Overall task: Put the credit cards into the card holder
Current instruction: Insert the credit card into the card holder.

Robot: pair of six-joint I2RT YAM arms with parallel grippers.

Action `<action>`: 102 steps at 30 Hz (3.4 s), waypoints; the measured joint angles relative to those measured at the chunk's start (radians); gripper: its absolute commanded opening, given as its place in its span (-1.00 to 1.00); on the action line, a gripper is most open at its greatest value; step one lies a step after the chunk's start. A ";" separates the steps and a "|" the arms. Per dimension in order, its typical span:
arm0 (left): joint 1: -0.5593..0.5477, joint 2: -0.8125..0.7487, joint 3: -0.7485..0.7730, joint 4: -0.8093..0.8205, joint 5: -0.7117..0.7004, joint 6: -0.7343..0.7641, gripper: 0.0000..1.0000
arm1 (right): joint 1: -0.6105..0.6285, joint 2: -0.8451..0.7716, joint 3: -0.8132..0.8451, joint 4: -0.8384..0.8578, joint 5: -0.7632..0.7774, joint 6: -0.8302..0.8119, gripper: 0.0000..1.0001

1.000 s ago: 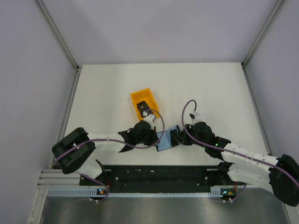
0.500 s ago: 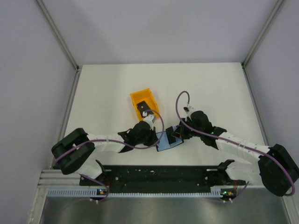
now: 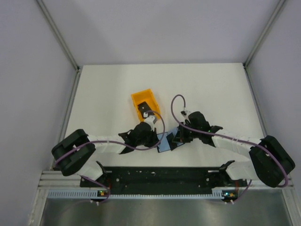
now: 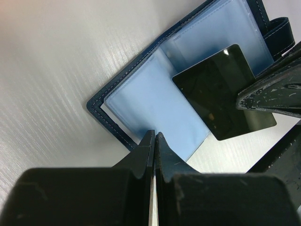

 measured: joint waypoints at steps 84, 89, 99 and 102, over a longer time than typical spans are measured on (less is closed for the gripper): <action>-0.001 -0.063 -0.049 -0.024 -0.053 0.000 -1.00 | -0.041 0.182 0.092 0.043 -0.074 -0.043 -1.00; -0.001 -0.063 -0.049 -0.024 -0.053 0.000 -1.00 | -0.041 0.206 0.105 0.049 -0.083 -0.044 -1.00; -0.001 -0.063 -0.049 -0.026 -0.056 0.000 -1.00 | -0.042 0.263 0.140 0.065 -0.106 -0.060 -1.00; -0.001 -0.063 -0.049 -0.026 -0.056 0.000 -1.00 | -0.043 0.272 0.143 0.075 -0.113 -0.060 -1.00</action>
